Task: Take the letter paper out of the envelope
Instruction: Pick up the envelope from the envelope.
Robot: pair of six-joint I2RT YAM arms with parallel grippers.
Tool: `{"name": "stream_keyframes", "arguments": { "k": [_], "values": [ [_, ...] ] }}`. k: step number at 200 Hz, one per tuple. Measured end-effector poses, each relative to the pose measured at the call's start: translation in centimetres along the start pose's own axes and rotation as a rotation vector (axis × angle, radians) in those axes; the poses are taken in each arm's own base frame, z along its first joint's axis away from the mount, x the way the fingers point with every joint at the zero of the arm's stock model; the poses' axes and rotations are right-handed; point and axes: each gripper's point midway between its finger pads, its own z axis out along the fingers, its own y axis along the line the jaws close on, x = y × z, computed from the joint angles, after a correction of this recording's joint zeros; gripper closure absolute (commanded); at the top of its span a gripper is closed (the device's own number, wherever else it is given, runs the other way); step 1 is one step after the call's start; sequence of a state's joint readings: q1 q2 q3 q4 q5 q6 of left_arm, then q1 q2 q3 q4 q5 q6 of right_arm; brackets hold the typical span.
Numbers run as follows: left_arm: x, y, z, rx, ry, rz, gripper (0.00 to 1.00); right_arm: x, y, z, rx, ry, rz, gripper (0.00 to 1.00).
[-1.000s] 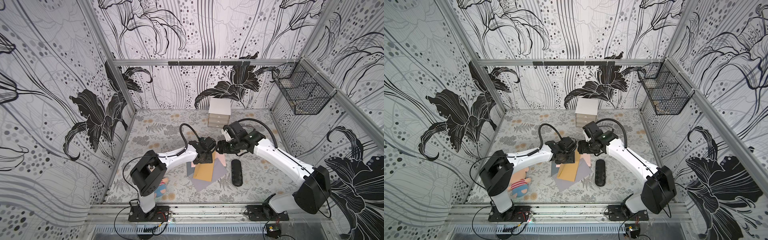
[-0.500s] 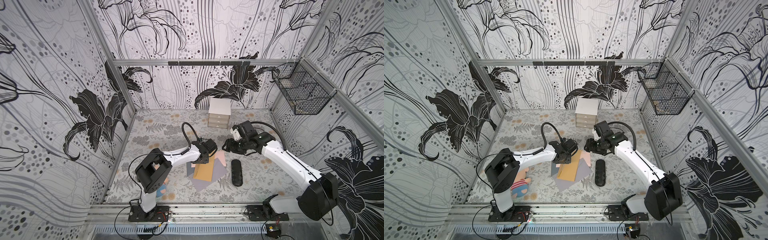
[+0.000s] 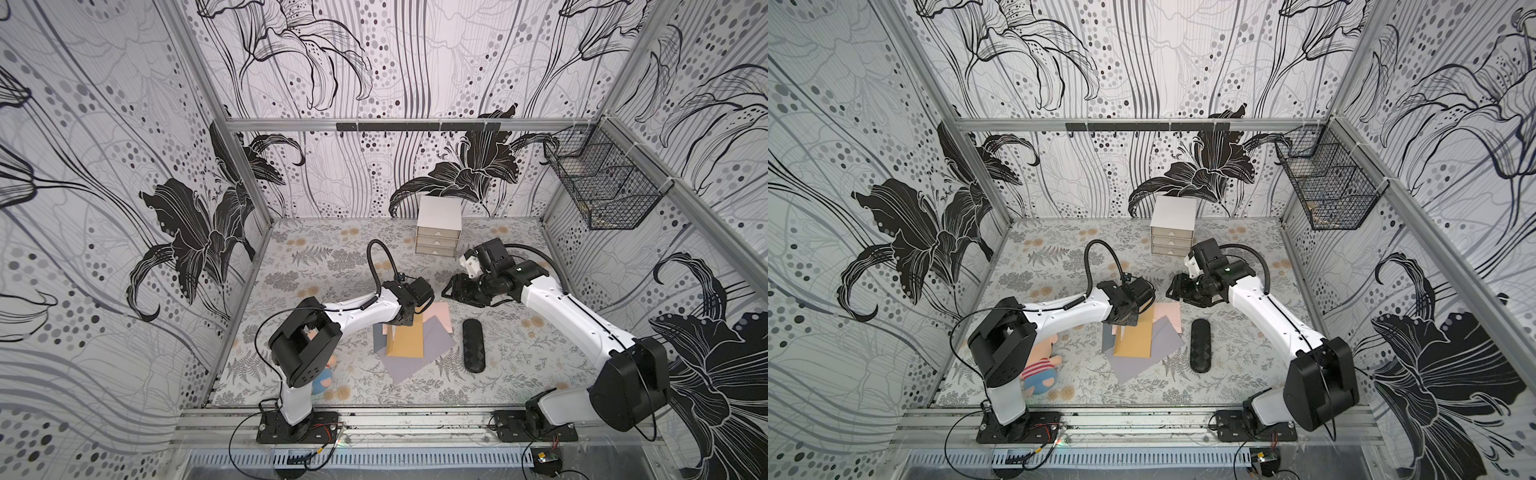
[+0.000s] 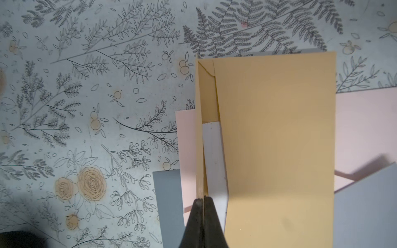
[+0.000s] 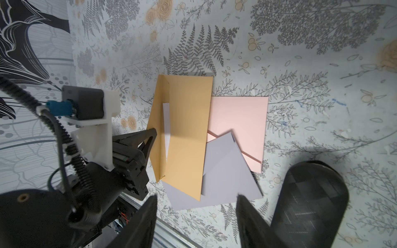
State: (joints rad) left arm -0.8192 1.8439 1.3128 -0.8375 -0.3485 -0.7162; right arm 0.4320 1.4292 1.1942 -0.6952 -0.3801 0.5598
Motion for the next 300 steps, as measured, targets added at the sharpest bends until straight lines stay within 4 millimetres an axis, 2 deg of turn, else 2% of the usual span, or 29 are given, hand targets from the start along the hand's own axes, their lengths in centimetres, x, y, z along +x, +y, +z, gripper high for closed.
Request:
{"name": "stream_keyframes", "arguments": {
  "k": [38,59,83,119,144,173,193,212,233,251,300],
  "values": [
    [-3.3,-1.0,-4.2,0.130,-0.068,0.104,1.00,-3.0,2.7,-1.2,-0.070,-0.043,-0.045,0.23],
    [-5.6,-1.2,-6.5,0.250,-0.090,0.126,1.00,-4.7,4.1,-1.9,-0.117,-0.063,-0.084,0.23],
    [-7.7,-0.6,-8.0,0.361,-0.102,0.145,1.00,-7.3,4.8,-2.1,-0.175,-0.078,-0.114,0.22],
    [-8.4,-1.1,-9.5,0.557,-0.061,0.205,1.00,-11.1,3.8,-1.6,-0.271,-0.089,-0.131,0.23],
    [-8.0,-1.6,-10.6,0.695,-0.024,0.231,1.00,-12.6,4.0,-0.7,-0.365,-0.068,-0.169,0.22],
    [-7.8,-1.9,-11.6,0.818,0.010,0.240,1.00,-12.9,4.8,0.9,-0.468,-0.018,-0.236,0.24],
    [-7.8,-1.8,-12.3,0.868,0.028,0.245,1.00,-12.5,5.0,1.1,-0.507,-0.006,-0.276,0.25],
    [-8.0,-1.4,-12.9,0.911,0.036,0.244,1.00,-11.9,5.0,0.9,-0.550,-0.021,-0.321,0.25],
    [-7.9,-1.2,-13.7,0.968,0.050,0.243,1.00,-11.3,3.8,0.6,-0.570,-0.033,-0.330,0.24],
    [-8.1,-0.8,-14.2,1.011,0.059,0.233,1.00,-11.5,3.2,0.2,-0.588,-0.049,-0.338,0.25],
    [-9.0,0.3,-14.5,1.127,0.085,0.176,1.00,-11.1,4.5,-0.8,-0.700,-0.054,-0.359,0.24]
  ]
}}
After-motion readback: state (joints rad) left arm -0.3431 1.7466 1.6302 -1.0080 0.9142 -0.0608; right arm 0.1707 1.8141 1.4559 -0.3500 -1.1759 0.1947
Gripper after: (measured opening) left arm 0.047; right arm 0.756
